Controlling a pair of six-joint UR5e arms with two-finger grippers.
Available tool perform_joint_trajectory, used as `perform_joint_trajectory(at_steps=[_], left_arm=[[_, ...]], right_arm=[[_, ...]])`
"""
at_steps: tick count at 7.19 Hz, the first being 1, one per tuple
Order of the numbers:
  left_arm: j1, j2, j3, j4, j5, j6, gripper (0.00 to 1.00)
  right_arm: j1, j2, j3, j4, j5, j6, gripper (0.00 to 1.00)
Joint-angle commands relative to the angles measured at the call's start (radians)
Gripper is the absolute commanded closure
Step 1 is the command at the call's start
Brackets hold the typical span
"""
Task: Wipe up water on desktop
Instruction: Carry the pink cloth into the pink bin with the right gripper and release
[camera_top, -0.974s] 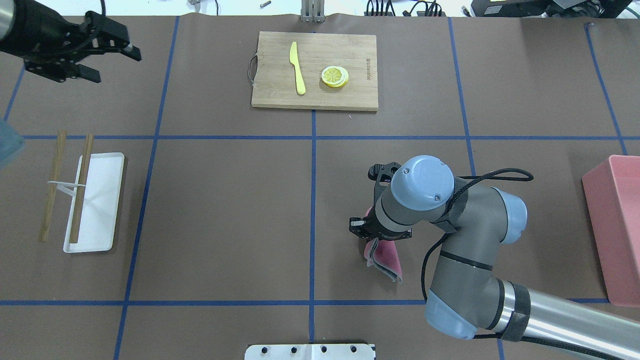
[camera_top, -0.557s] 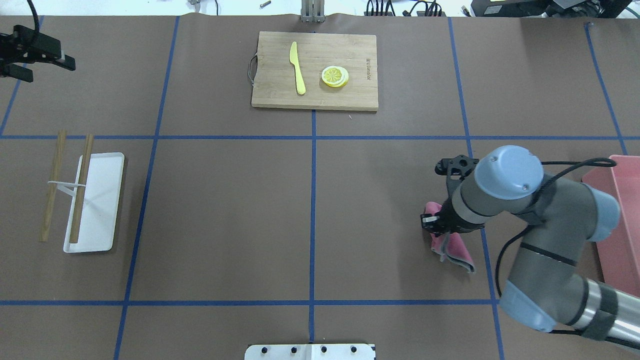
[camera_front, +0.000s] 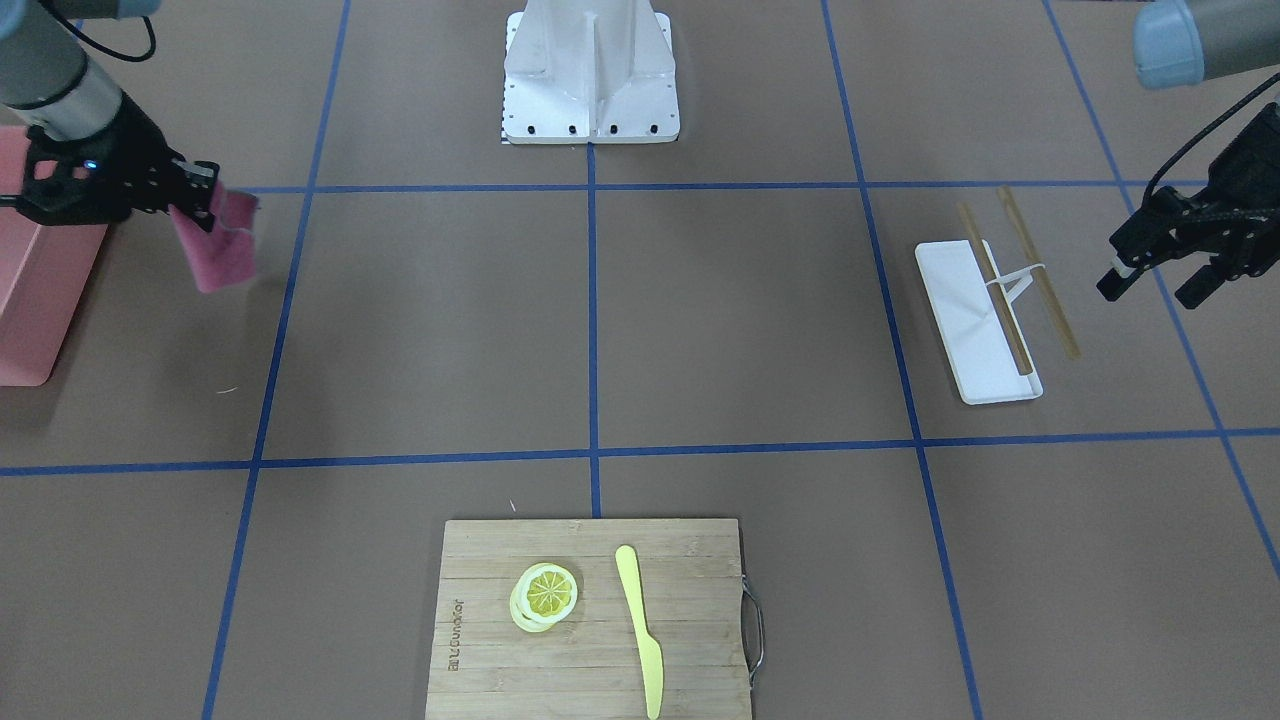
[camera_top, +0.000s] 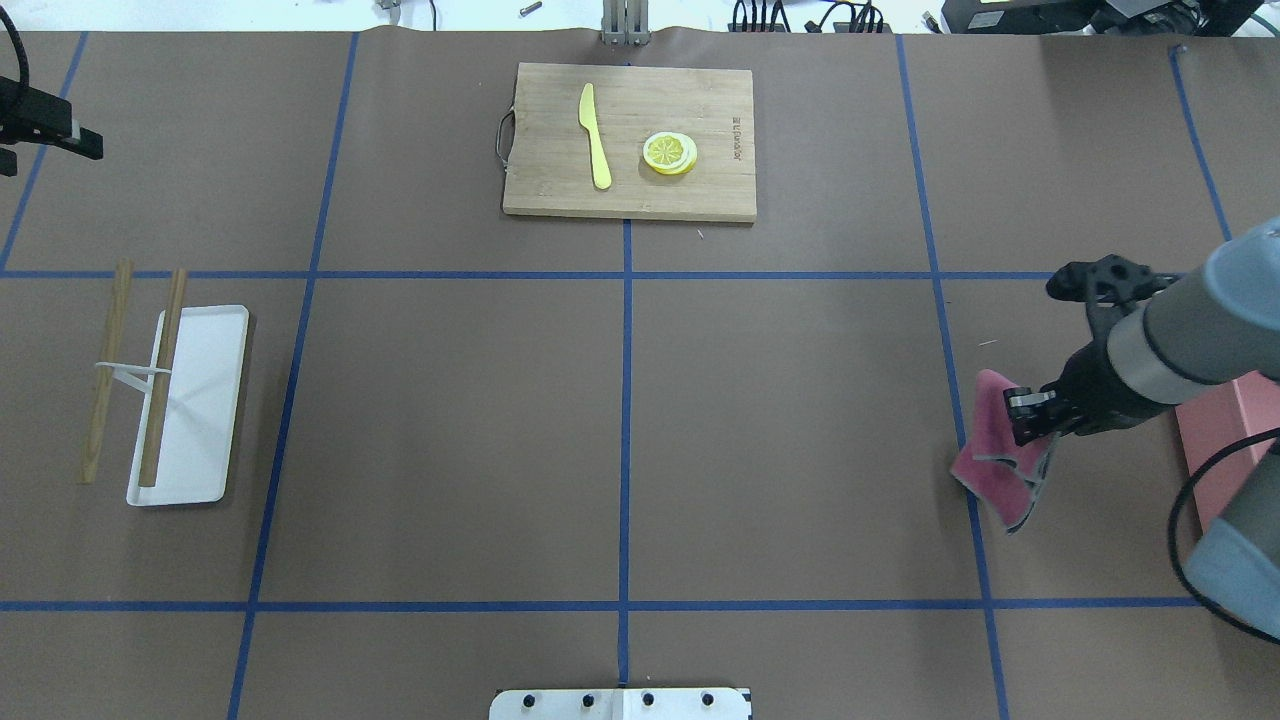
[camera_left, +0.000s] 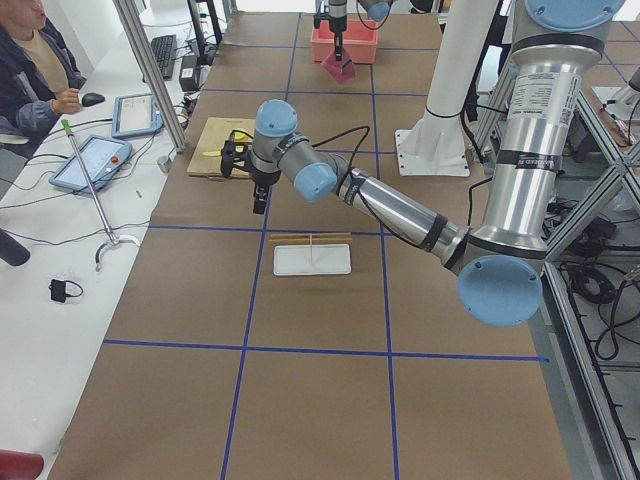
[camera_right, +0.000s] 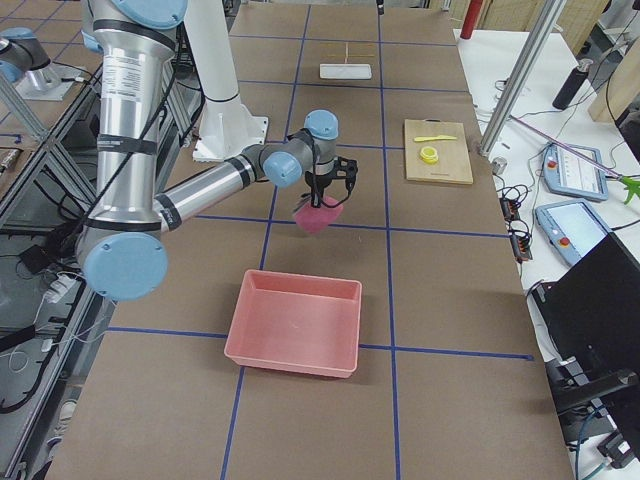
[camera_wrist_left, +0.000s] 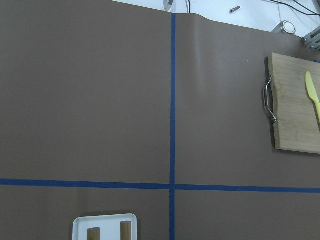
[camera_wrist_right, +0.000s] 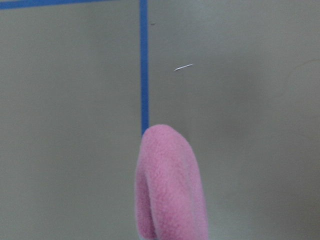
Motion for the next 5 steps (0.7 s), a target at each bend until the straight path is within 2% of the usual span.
perform_joint_trajectory(at_steps=[1, 2, 3, 4, 5], left_arm=[[0.003, 0.006, 0.032, -0.004, 0.003, 0.031, 0.02], [0.004, 0.004, 0.046, -0.011, 0.002, 0.031, 0.02], [0.004, 0.004, 0.044, -0.011, -0.003, 0.029, 0.02], [0.004, 0.001, 0.053, -0.011, -0.003, 0.031, 0.02], [0.006, -0.002, 0.058, -0.011, -0.003, 0.031, 0.02]], right_arm=[[0.258, -0.152, 0.016, -0.005, 0.097, -0.367, 1.0], [0.388, -0.186, 0.01, -0.095, 0.112, -0.579, 1.0], [0.506, -0.201, -0.004, -0.246, 0.105, -0.854, 1.0], [0.584, -0.193, -0.033, -0.361, 0.088, -1.06, 1.0], [0.603, -0.2, -0.065, -0.369, 0.064, -1.108, 0.9]])
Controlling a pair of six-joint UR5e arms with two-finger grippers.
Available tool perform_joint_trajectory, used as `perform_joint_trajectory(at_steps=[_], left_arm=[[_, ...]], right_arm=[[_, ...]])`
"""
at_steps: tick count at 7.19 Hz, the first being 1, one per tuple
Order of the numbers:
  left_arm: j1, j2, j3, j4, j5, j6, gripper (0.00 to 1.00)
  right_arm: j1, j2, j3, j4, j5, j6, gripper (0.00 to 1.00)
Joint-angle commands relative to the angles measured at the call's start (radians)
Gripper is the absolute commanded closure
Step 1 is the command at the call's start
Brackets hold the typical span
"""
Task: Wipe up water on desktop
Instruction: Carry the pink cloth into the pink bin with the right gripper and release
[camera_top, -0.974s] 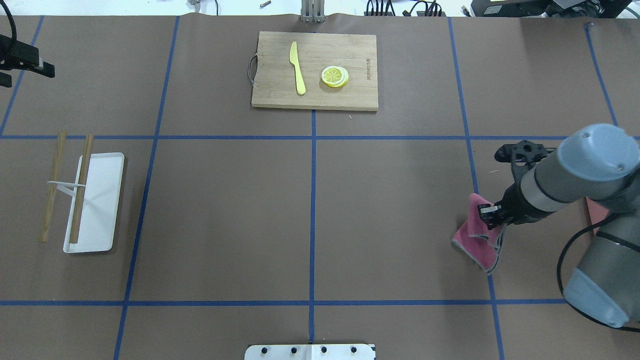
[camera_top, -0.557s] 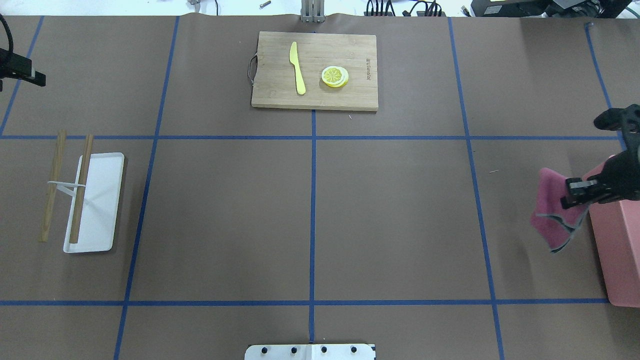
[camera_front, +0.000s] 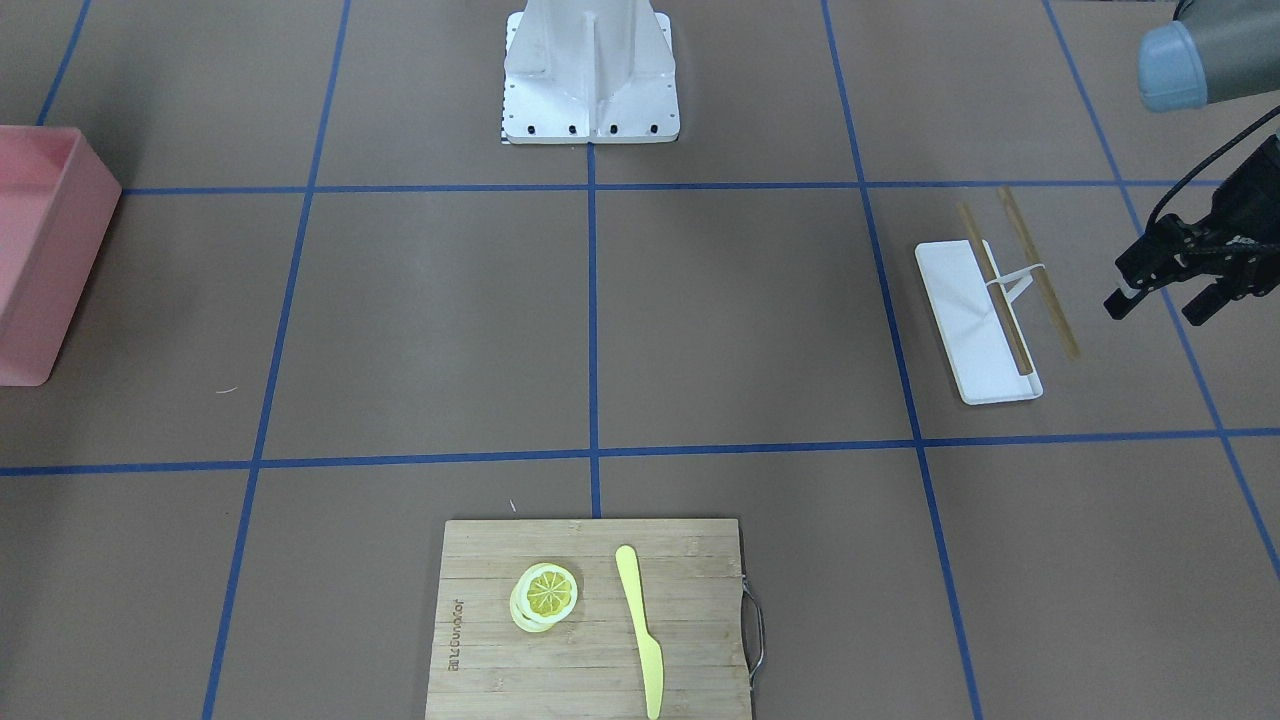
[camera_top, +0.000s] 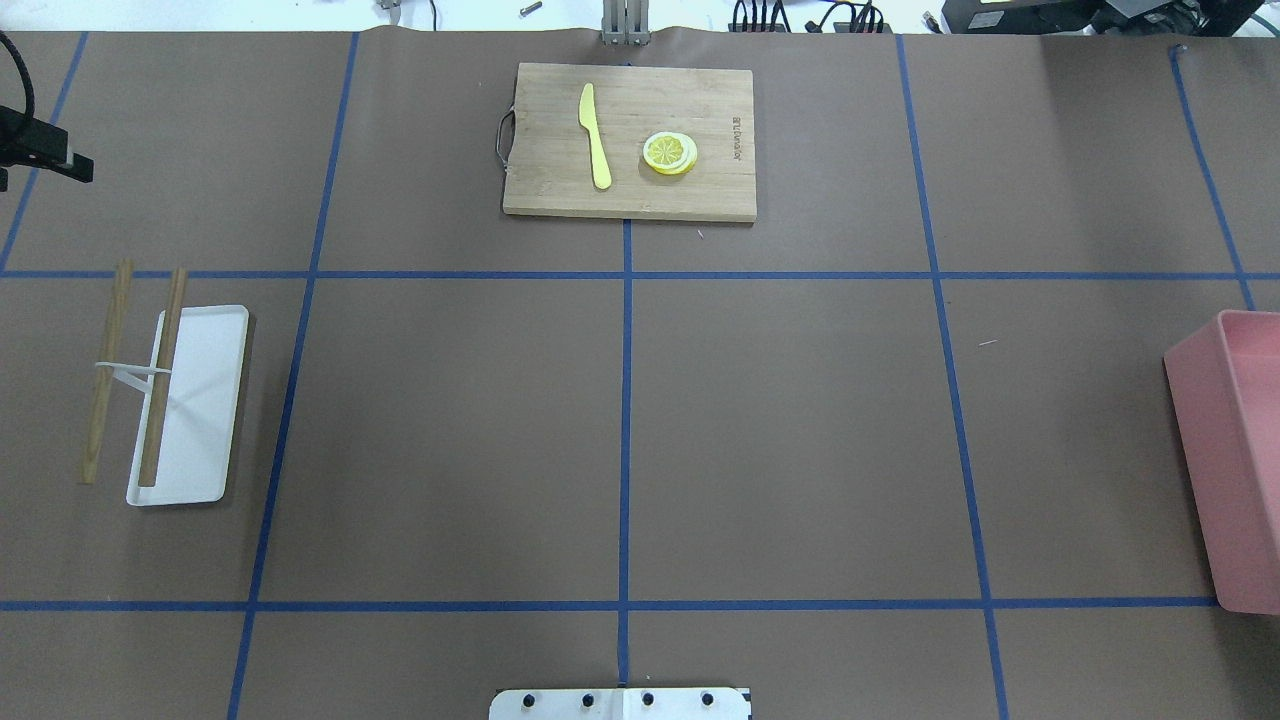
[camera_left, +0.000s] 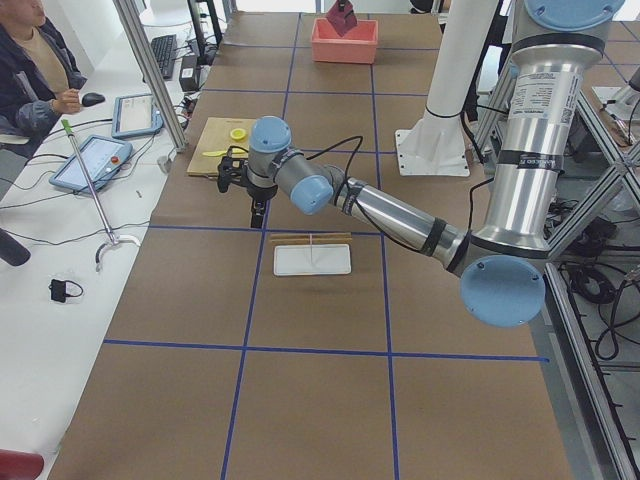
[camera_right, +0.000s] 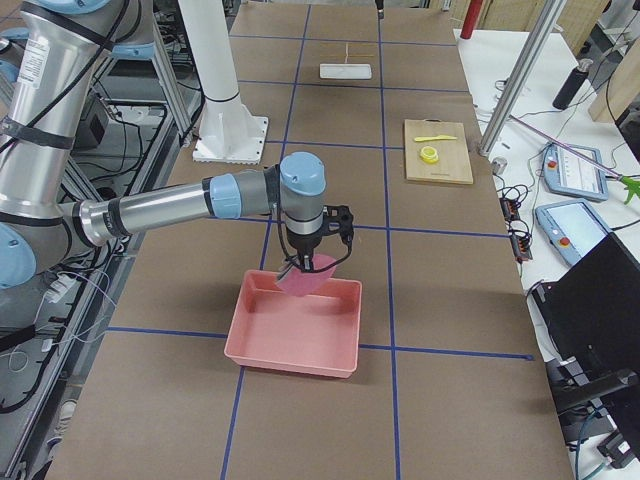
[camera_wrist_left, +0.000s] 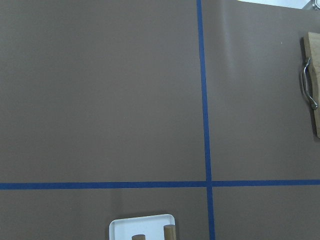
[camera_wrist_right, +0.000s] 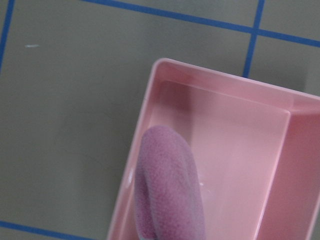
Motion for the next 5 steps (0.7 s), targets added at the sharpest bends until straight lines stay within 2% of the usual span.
perform_joint_trajectory(at_steps=[1, 2, 4, 5], left_arm=[[0.0, -0.005, 0.006, -0.002, -0.002, 0.0, 0.02], [0.0, 0.001, 0.003, 0.0, -0.002, 0.0, 0.02], [-0.003, 0.035, 0.004, -0.011, -0.002, 0.045, 0.02], [-0.009, 0.067, 0.004, -0.014, 0.007, 0.145, 0.02]], right_arm=[[0.062, -0.003, -0.057, -0.063, -0.02, -0.142, 0.3], [0.062, 0.0, -0.072, -0.063, -0.014, -0.139, 0.0], [0.06, 0.009, -0.097, -0.044, -0.015, -0.139, 0.0], [0.06, 0.021, -0.103, -0.044, -0.012, -0.139, 0.0]])
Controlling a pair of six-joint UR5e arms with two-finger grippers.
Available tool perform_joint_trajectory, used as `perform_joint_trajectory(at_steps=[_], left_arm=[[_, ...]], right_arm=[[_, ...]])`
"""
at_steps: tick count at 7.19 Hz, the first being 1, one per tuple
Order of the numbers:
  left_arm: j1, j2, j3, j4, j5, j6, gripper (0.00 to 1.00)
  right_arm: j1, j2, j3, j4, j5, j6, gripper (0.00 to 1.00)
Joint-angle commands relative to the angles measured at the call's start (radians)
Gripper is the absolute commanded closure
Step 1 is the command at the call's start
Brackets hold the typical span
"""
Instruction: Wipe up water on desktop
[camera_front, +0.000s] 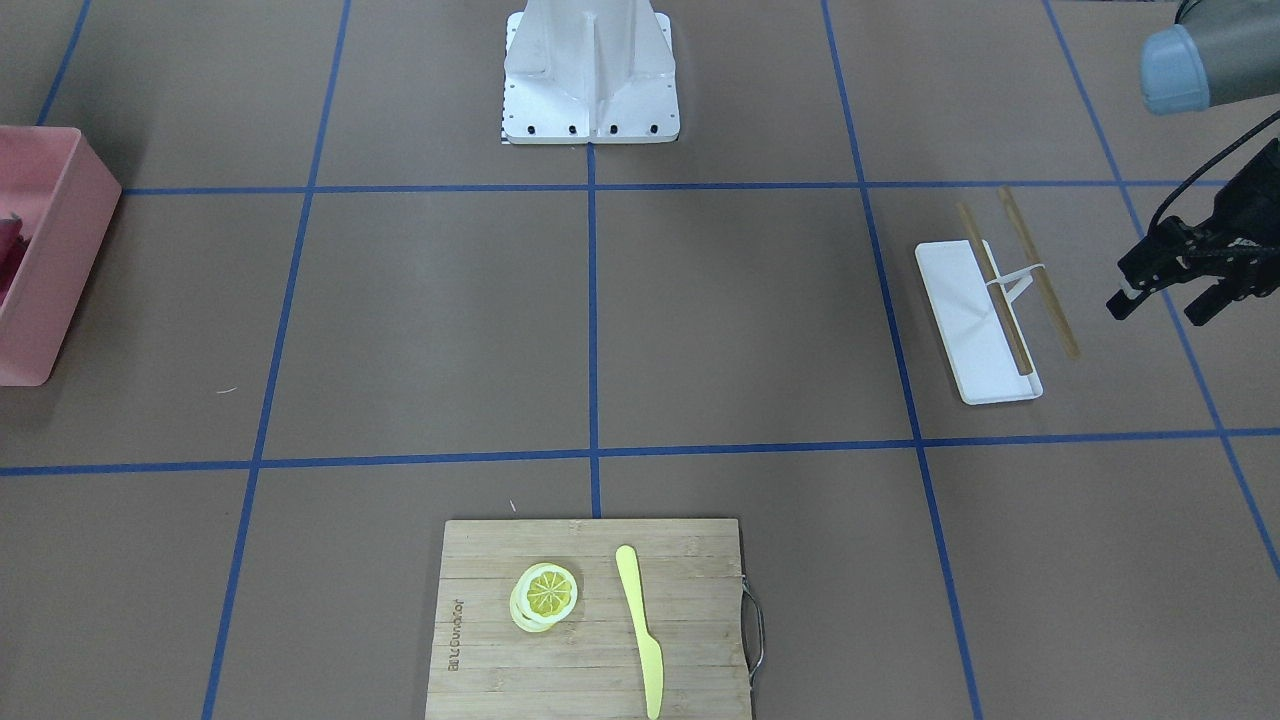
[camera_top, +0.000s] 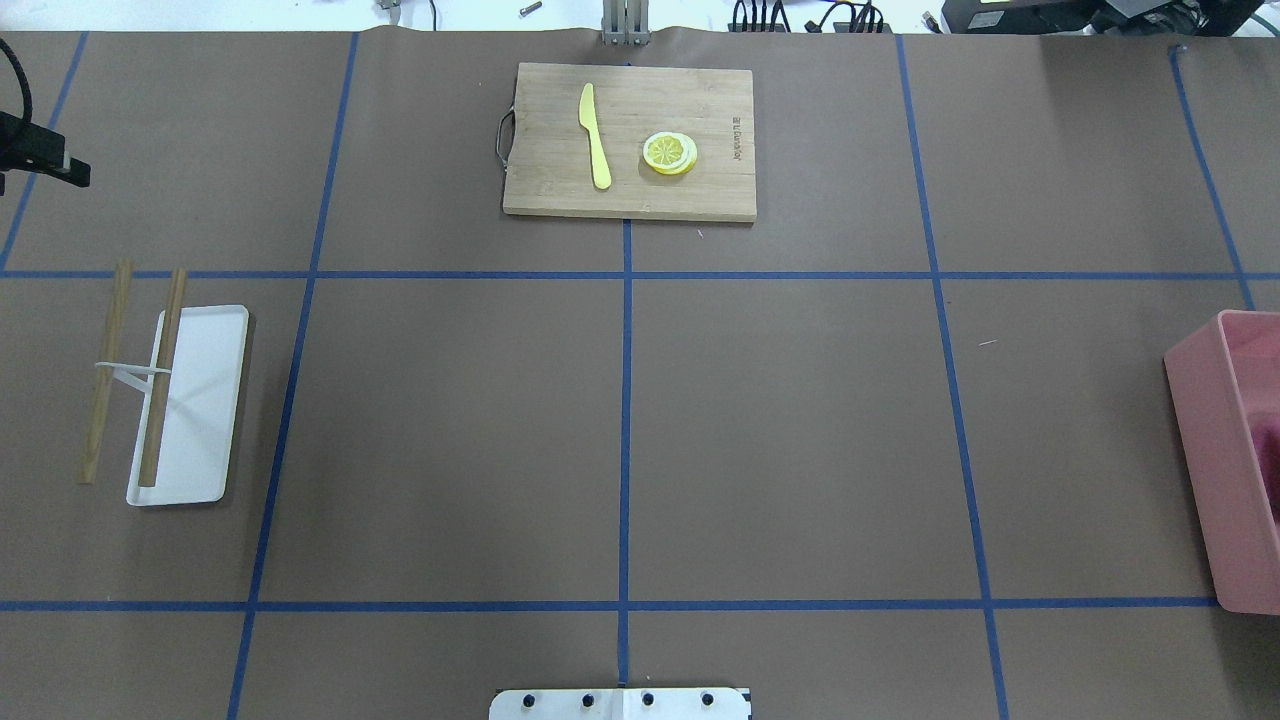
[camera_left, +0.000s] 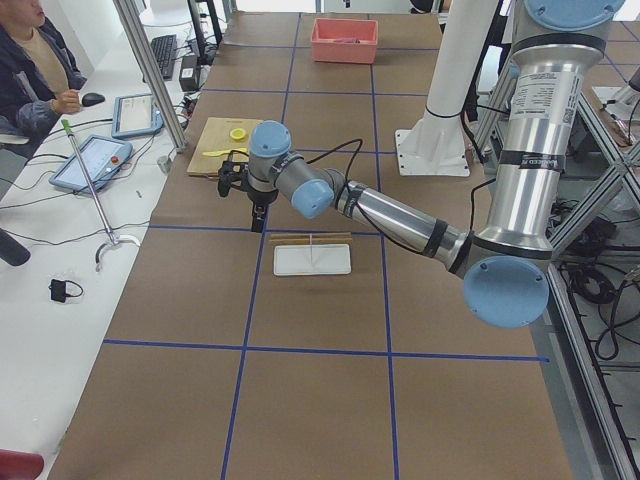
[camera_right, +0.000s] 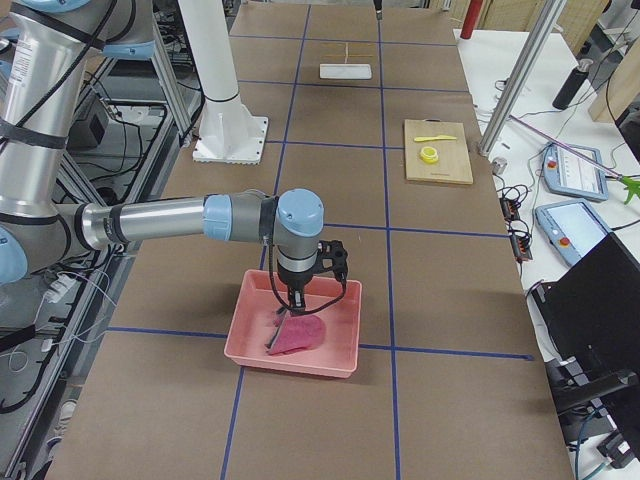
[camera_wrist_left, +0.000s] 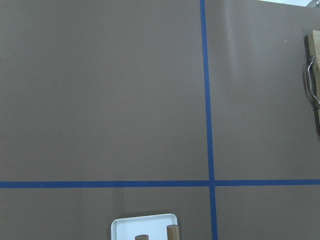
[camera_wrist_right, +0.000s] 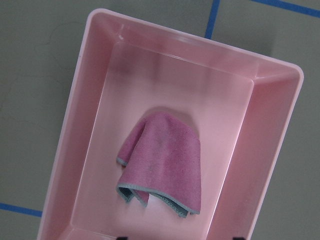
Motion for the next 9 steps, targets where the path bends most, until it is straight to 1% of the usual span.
perform_joint_trajectory(at_steps=[1, 2, 3, 4, 5, 6, 7, 8, 9], left_arm=[[-0.044, 0.065, 0.011, -0.004, 0.01, 0.187, 0.02], [-0.086, 0.106, 0.065, -0.005, 0.007, 0.375, 0.02], [-0.155, 0.155, 0.106, -0.004, -0.005, 0.577, 0.02], [-0.167, 0.248, 0.081, 0.002, -0.044, 0.651, 0.02], [-0.175, 0.244, 0.082, 0.08, -0.109, 0.652, 0.02], [-0.231, 0.234, 0.07, 0.166, -0.115, 0.656, 0.02], [-0.243, 0.243, 0.055, 0.166, -0.115, 0.662, 0.02], [-0.243, 0.253, 0.05, 0.165, -0.103, 0.662, 0.02], [-0.243, 0.257, 0.051, 0.168, -0.117, 0.662, 0.02]], right_arm=[[0.0, 0.028, -0.022, 0.005, 0.002, 0.0, 0.0], [0.0, 0.064, -0.054, 0.005, 0.004, 0.0, 0.0], [0.0, 0.099, -0.088, 0.006, 0.005, -0.002, 0.0], [0.0, 0.102, -0.09, 0.006, 0.005, -0.002, 0.0], [0.0, 0.105, -0.088, 0.017, 0.004, -0.002, 0.0], [0.0, 0.108, -0.106, 0.057, 0.005, -0.002, 0.0], [0.0, 0.108, -0.128, 0.063, 0.005, -0.003, 0.0], [0.002, 0.108, -0.128, 0.062, 0.007, -0.005, 0.0], [0.002, 0.104, -0.125, 0.063, 0.022, -0.014, 0.0]])
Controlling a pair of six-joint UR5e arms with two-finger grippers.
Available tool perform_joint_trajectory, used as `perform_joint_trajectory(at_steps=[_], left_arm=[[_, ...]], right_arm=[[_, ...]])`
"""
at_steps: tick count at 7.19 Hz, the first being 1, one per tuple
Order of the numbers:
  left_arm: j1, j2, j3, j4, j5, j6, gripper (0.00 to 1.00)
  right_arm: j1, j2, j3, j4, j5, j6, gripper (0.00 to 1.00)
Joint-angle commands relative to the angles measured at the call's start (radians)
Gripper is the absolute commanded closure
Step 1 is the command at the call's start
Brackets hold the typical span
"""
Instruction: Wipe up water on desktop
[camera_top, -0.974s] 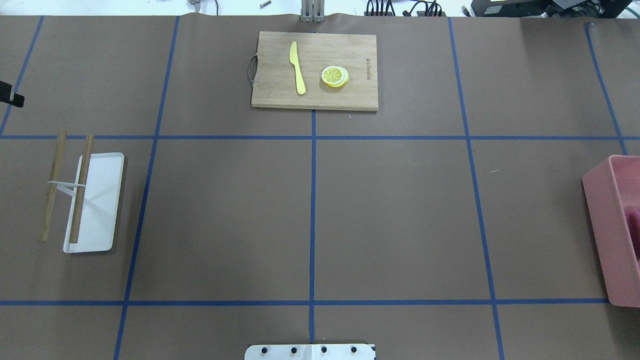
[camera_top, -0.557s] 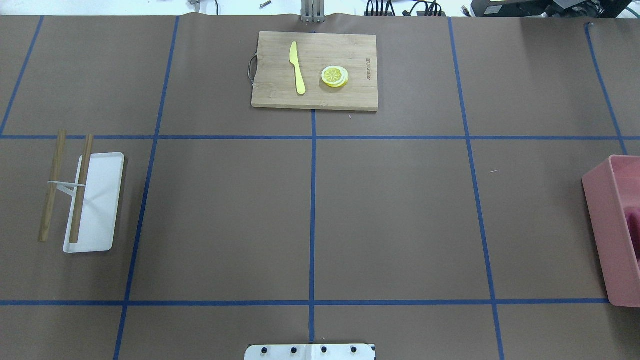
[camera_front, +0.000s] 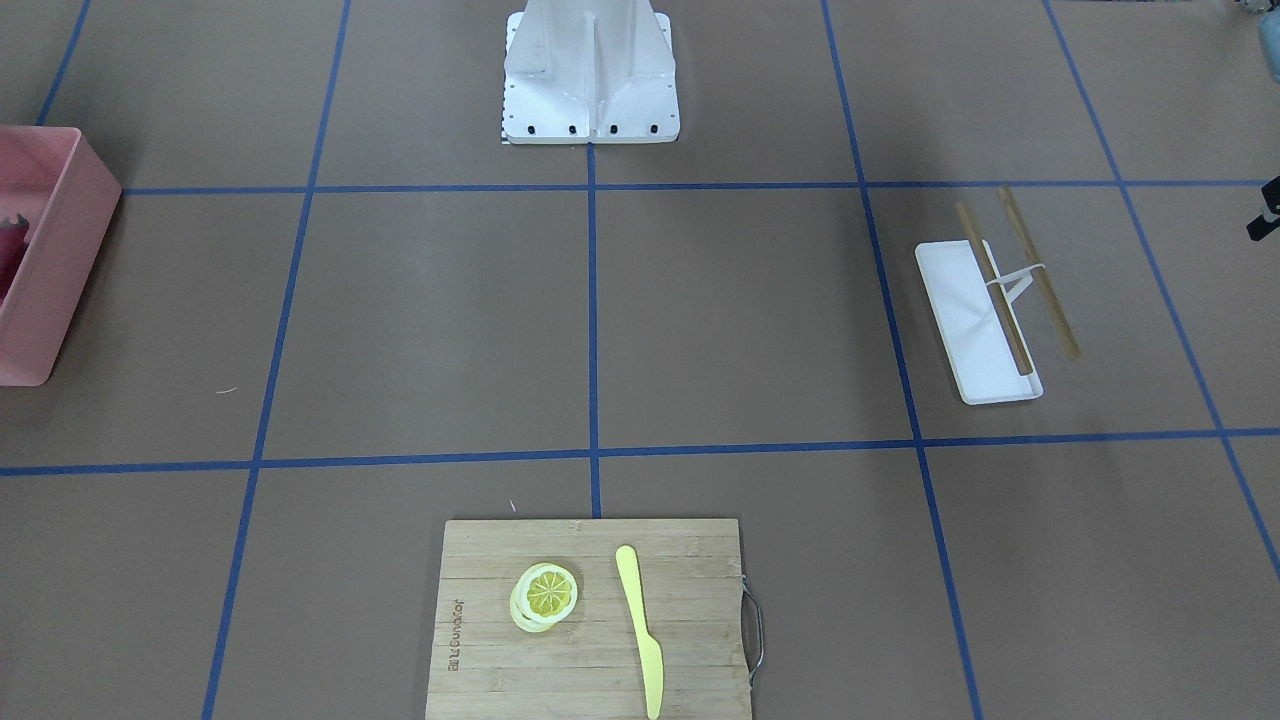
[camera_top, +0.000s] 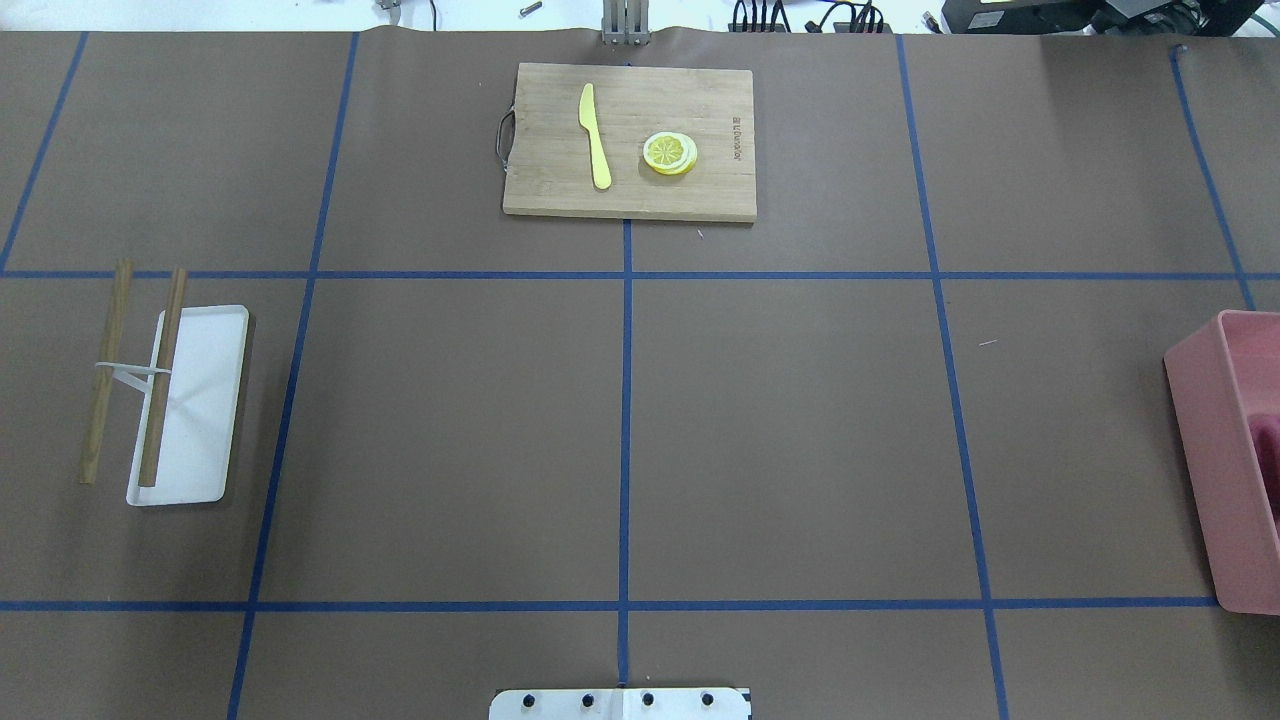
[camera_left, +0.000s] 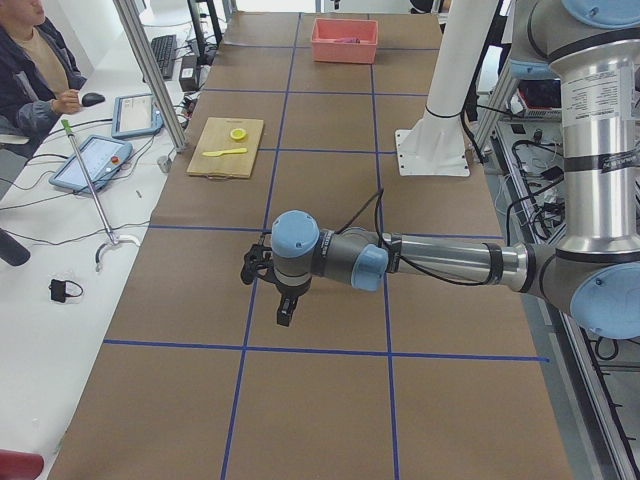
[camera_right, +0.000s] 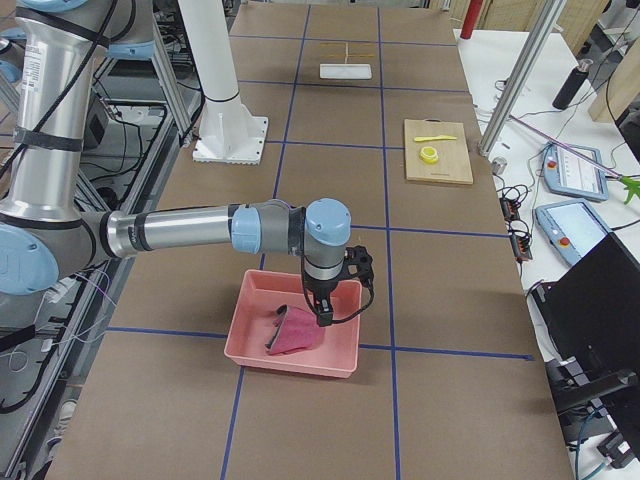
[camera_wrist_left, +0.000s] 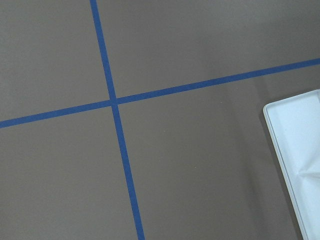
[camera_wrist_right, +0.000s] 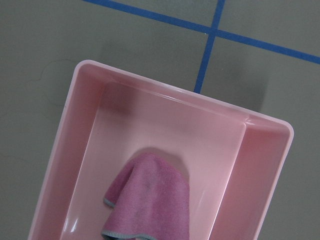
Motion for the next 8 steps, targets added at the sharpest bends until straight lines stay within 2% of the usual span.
perform_joint_trajectory(at_steps=[1, 8], left_arm=[[-0.004, 0.03, -0.01, 0.006, -0.009, 0.001, 0.02], [0.002, 0.017, -0.021, -0.002, -0.008, 0.003, 0.02]], right_arm=[[0.001, -0.011, -0.004, 0.003, 0.011, -0.008, 0.0], [0.002, 0.011, -0.008, 0.02, 0.003, 0.005, 0.0]])
